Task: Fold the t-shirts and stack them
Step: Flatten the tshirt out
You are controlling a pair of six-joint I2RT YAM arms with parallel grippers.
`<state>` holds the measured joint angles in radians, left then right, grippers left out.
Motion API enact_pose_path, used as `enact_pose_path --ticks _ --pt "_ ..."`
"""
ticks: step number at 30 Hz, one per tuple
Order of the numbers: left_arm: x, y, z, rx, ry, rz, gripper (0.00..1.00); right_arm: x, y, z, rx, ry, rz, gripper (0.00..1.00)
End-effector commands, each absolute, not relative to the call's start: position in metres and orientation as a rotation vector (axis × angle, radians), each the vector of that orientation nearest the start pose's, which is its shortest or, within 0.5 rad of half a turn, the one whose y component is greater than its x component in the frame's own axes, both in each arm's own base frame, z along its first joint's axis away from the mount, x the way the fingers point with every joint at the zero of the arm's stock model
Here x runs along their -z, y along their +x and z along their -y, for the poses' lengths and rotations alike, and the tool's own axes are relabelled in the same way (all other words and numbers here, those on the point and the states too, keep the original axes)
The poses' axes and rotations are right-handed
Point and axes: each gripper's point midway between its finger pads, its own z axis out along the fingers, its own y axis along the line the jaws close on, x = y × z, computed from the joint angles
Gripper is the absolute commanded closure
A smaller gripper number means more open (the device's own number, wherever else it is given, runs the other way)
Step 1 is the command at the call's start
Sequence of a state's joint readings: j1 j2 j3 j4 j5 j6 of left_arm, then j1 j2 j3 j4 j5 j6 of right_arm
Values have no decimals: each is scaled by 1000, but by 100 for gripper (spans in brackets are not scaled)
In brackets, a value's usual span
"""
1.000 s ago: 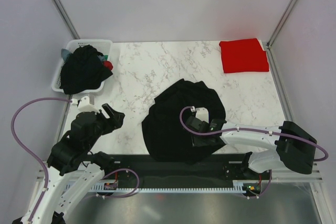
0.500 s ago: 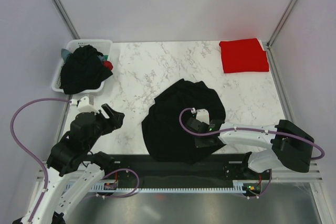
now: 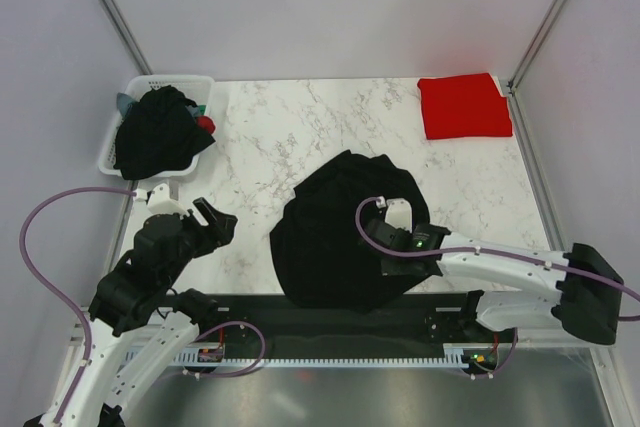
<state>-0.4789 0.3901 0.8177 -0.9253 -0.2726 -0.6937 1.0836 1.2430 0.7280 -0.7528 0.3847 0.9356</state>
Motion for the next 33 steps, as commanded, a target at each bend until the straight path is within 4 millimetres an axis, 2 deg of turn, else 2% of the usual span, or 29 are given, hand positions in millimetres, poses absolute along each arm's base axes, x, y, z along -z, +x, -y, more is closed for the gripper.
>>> enact_pose_path --ticks 1,3,4,5,6,7,8,10,11,12,13,14,15,17,18,19,20,21,22,23,24,25,26,28,29,31,32,33 --pt "-228 175 61 422 -374 -2014 21 -108 155 -171 -84 24 -2524 100" --pt "-224 177 70 440 -334 -2043 21 -131 161 -145 -16 118 -2444 100" --pt "-214 183 77 425 -307 -2102 21 -157 164 -138 -87 193 -2373 100" --pt "-211 187 82 427 -282 -2128 21 -171 167 -119 -53 278 -2310 100" --pt "-207 192 90 434 -251 -2160 21 -183 168 -112 -76 317 -2269 100" --pt "-202 198 96 436 -237 -2184 21 -205 169 -104 -144 380 -2208 100" --pt "-187 208 104 409 -221 -2259 21 -212 166 -91 -124 423 -2185 100" --pt "-189 226 123 465 -168 -2259 21 -238 168 -72 -143 488 -2091 100" --pt "-175 236 133 458 -149 -2313 20 -241 166 -63 -126 508 -2079 100" --pt "-182 250 148 522 -113 -2269 20 -247 166 -57 -120 513 -2055 100" --pt "-176 258 155 536 -99 -2282 20 -251 165 -55 -132 514 -2046 100" --pt "-173 267 163 550 -86 -2281 19 -251 165 -53 -123 505 -2048 100" --pt "-153 277 174 558 -64 -2343 19 -251 164 -52 -118 499 -2051 100" --pt "-156 302 195 611 -21 -2319 19 -248 163 -53 -115 493 -2065 100" --pt "-128 312 204 589 -4 -2395 19 -246 162 -53 -112 492 -2071 100" --pt "-124 322 212 596 14 -2398 19 -244 161 -54 -116 488 -2082 100" --pt "-132 339 223 594 52 -2380 19 -242 160 -55 -116 485 -2087 100" --pt "-127 349 228 579 71 -2391 19 -244 160 -54 -123 487 -2086 100" --pt "-101 359 232 538 76 -2453 19 -245 159 -53 -134 491 -2084 100" --pt "-112 377 239 527 94 -2426 19 -246 158 -53 -142 492 -2082 100" --pt "-109 385 245 522 107 -2432 19 -247 158 -52 -148 492 -2081 100" --pt "-84 393 248 496 119 -2485 18 -247 157 -51 -155 490 -2081 100" --pt "-93 406 257 506 139 -2470 19 -247 156 -50 -152 488 -2084 100" --pt "-75 412 267 488 167 -2517 19 -246 154 -48 -148 487 -2090 100" --pt "-59 421 271 445 166 -2545 20 -244 153 -47 -143 487 -2094 100" --pt "-42 414 277 399 183 -2614 22 -243 153 -45 -142 490 -2092 100" --pt "-30 411 282 401 187 -2640 28 -242 153 -44 -137 488 -2091 100" --pt "-27 407 288 417 199 -2648 32 -242 153 -44 -133 489 -2088 100"
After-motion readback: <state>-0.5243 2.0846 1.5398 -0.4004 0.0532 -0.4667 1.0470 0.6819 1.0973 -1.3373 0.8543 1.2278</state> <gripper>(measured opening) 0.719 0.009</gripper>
